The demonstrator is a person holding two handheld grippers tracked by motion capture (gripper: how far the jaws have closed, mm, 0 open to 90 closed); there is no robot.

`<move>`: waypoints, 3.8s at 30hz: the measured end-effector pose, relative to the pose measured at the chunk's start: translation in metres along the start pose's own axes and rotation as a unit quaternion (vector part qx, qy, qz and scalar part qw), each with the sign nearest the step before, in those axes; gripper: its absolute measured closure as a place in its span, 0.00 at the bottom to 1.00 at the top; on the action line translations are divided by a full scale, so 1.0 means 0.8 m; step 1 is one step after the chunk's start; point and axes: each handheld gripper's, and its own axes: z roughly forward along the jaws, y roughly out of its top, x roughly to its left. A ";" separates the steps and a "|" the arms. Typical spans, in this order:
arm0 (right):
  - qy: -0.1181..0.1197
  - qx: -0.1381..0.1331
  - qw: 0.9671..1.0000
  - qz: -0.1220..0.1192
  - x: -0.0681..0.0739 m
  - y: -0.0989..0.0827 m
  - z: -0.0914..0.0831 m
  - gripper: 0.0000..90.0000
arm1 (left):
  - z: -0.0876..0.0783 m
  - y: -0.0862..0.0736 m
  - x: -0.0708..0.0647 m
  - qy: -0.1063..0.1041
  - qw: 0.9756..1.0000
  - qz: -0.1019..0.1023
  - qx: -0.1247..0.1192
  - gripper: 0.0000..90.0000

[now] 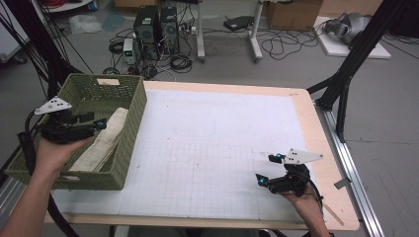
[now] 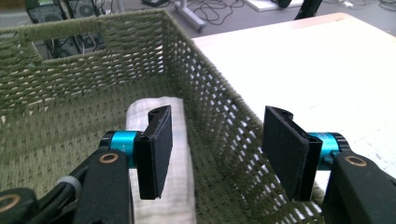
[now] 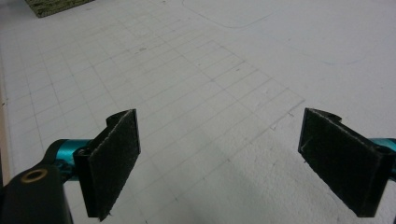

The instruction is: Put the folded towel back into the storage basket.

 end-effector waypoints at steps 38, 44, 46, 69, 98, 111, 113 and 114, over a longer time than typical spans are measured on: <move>0.005 0.002 1.000 -0.004 0.002 0.001 0.002 0.14 | -0.001 0.008 -0.059 -0.059 0.996 0.024 -0.058 0.44; 0.005 0.001 1.000 -0.003 0.002 0.001 0.001 0.14 | 0.002 0.007 -0.065 -0.064 0.996 0.027 -0.058 0.44; 0.004 0.002 1.000 -0.001 0.002 0.001 0.001 0.14 | 0.003 0.006 -0.067 -0.067 0.996 0.027 -0.057 0.44; 0.000 -0.005 1.000 -0.006 0.001 0.002 0.000 0.14 | 0.013 0.006 -0.102 -0.096 0.992 0.044 -0.063 0.38; 0.000 -0.011 1.000 -0.004 0.003 0.004 0.000 0.13 | 0.034 -0.007 -0.157 -0.139 0.986 0.071 -0.064 0.33; 0.000 -0.015 1.000 -0.003 0.003 0.004 -0.001 0.13 | 0.049 -0.021 -0.178 -0.151 0.983 0.082 -0.059 0.33; 0.001 -0.015 1.000 -0.003 0.003 0.004 -0.001 0.13 | 0.051 -0.024 -0.181 -0.154 0.983 0.080 -0.058 0.33; 0.000 -0.016 1.000 -0.004 0.003 0.004 -0.001 0.13 | 0.052 -0.025 -0.181 -0.155 0.983 0.080 -0.058 0.33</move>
